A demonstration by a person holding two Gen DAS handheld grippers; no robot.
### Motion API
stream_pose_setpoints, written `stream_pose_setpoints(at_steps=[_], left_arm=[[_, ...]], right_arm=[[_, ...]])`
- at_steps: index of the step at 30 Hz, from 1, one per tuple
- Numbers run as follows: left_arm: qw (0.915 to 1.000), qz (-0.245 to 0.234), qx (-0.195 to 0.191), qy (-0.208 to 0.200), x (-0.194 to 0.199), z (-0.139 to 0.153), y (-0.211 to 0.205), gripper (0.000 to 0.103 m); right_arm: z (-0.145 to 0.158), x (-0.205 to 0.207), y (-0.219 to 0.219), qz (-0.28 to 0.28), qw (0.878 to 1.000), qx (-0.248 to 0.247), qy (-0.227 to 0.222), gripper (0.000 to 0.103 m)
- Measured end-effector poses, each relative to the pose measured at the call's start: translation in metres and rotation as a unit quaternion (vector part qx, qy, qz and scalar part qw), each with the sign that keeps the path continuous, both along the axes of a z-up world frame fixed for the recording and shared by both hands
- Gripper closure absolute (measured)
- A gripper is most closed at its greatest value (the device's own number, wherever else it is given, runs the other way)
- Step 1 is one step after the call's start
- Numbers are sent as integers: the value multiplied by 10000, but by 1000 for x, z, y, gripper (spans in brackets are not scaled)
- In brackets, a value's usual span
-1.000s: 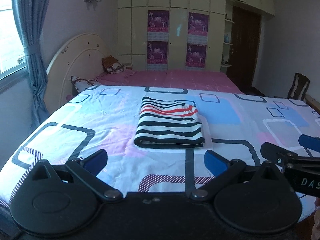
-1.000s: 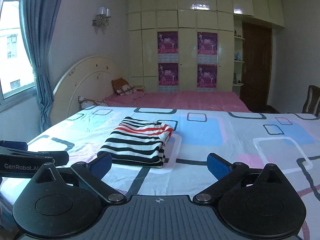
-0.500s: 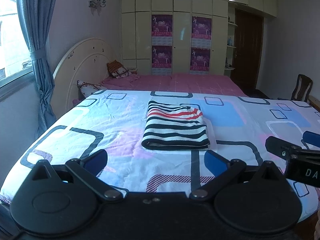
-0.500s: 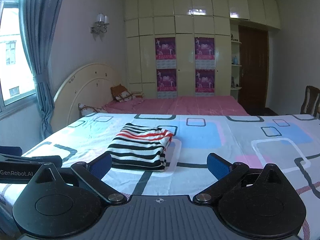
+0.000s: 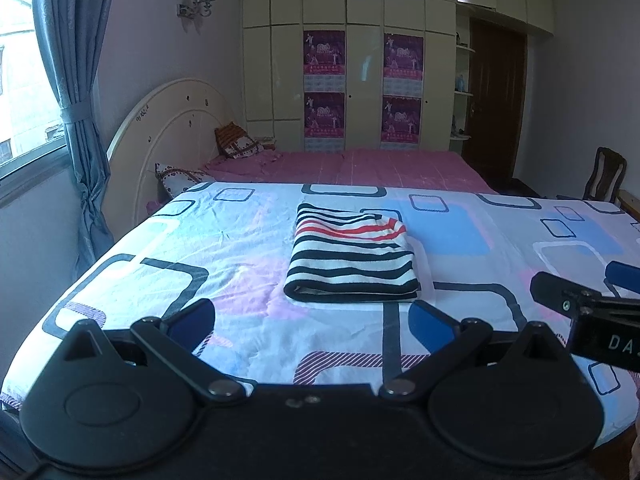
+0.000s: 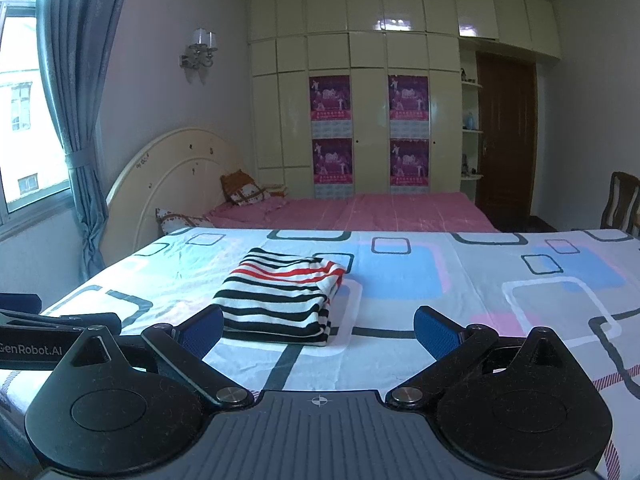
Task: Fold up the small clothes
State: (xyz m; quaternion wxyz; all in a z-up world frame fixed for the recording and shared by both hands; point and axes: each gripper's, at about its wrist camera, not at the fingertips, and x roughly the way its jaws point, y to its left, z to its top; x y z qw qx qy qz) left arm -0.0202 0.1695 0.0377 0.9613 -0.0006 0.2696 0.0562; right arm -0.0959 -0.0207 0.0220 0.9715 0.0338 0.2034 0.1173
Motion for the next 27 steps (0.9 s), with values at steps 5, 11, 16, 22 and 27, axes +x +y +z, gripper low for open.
stream_pose_setpoints(at_steps=[5, 11, 16, 22, 27], left_arm=[[10000, 8, 9, -2, -1, 0, 2, 0], [10000, 16, 18, 3, -1, 0, 4, 0], [10000, 40, 17, 26, -1, -1, 7, 0], [10000, 28, -34, 65, 0, -3, 10, 0], [9998, 44, -132, 133, 2, -5, 14, 0]], right_arm=[[-2, 2, -2, -30, 10000, -5, 37, 3], [-5, 4, -1, 0, 10000, 15, 86, 3], [-5, 3, 1, 44, 10000, -31, 61, 3], [-7, 3, 4, 63, 9999, -50, 88, 3], [-8, 4, 6, 78, 9999, -74, 96, 3]])
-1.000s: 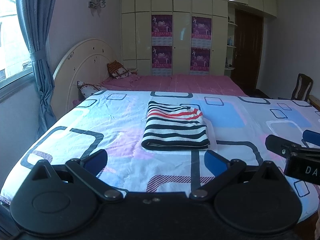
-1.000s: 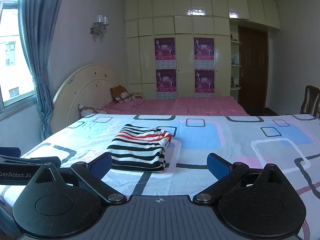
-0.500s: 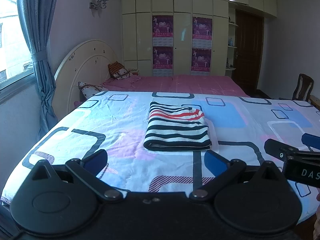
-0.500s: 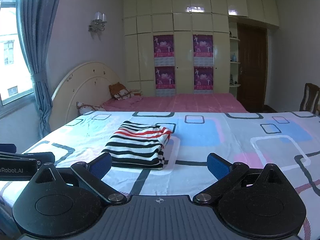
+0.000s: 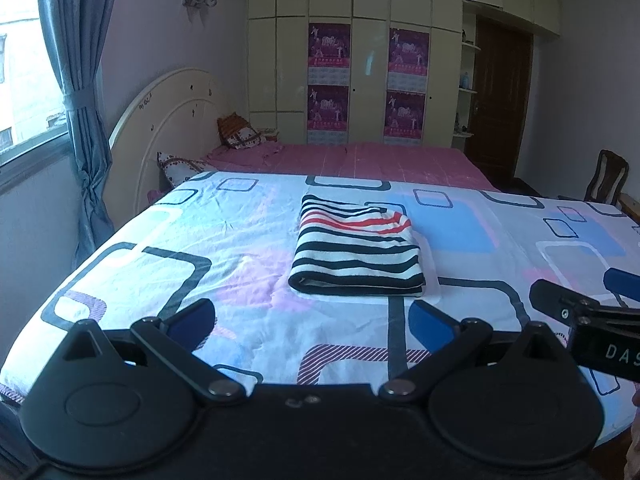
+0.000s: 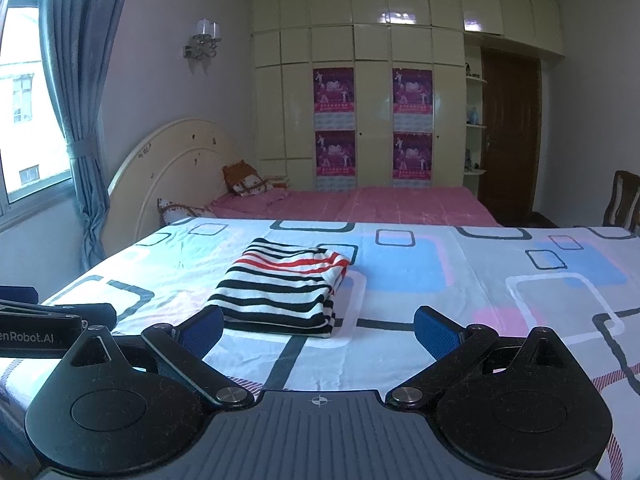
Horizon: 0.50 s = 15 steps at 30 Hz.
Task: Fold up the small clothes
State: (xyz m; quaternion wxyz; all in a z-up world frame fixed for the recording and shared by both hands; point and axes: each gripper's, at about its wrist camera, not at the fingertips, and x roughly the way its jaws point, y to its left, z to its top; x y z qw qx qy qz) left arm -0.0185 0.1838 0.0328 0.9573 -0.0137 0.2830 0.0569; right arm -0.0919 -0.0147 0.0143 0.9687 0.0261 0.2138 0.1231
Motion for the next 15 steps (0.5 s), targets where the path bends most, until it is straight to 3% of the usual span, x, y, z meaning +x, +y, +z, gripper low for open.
stream_pose_setpoints(at_steps=[15], left_arm=[[10000, -71, -35, -26, 7, -5, 7, 1]], right_arm=[[-4, 6, 8, 39, 10000, -47, 54, 3]])
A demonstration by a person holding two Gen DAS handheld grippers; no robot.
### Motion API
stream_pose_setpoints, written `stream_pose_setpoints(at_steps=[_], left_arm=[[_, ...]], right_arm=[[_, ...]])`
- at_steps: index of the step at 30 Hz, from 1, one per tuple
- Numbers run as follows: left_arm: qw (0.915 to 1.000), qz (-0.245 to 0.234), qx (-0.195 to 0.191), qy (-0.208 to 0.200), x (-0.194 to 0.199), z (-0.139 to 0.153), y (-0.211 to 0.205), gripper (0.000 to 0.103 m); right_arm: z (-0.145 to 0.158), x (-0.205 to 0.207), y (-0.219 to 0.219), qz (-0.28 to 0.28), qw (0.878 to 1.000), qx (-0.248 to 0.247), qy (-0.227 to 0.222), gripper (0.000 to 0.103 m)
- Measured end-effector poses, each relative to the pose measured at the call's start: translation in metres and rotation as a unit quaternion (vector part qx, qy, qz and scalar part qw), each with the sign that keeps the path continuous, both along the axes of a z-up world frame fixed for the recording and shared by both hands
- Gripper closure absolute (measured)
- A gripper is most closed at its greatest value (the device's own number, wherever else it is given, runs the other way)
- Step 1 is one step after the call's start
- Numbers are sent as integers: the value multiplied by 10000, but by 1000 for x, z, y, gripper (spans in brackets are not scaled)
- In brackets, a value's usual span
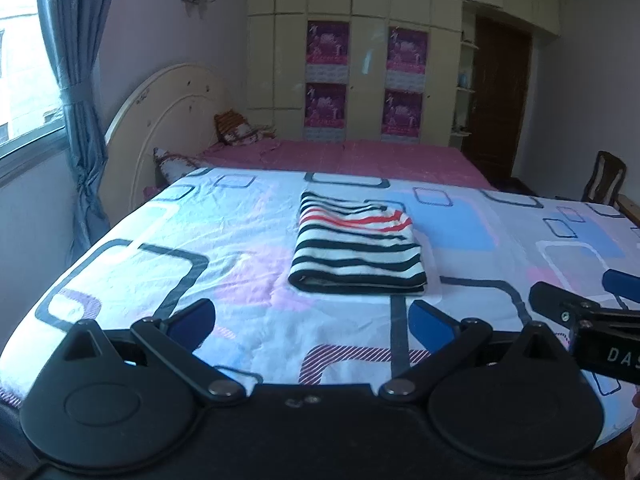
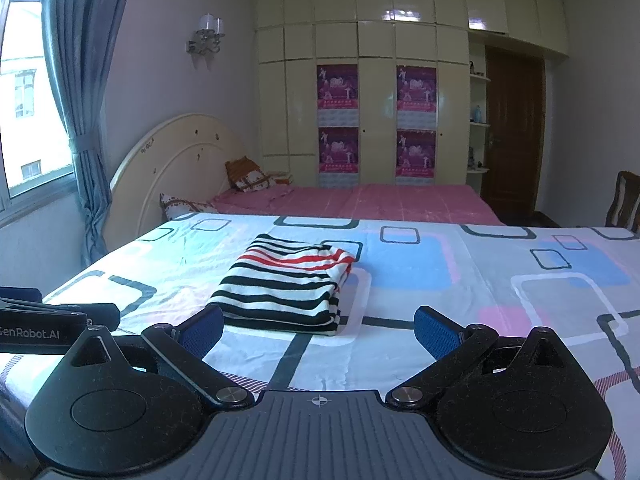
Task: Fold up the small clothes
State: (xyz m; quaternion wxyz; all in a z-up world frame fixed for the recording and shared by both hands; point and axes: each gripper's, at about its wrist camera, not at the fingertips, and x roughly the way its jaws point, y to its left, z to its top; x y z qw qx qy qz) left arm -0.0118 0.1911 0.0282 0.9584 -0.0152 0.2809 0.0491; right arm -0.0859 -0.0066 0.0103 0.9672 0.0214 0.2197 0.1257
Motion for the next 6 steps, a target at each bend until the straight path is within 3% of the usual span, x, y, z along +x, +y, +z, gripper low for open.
stream_pose_setpoints(at_steps=[3, 6], left_arm=[[9997, -161, -47, -158, 1, -1, -1, 6], [9999, -153, -28, -75, 9, -2, -2, 0]], right_arm=[[-2, 2, 2, -28, 10000, -27, 32, 3], [-5, 6, 0, -63, 9999, -26, 82, 3]])
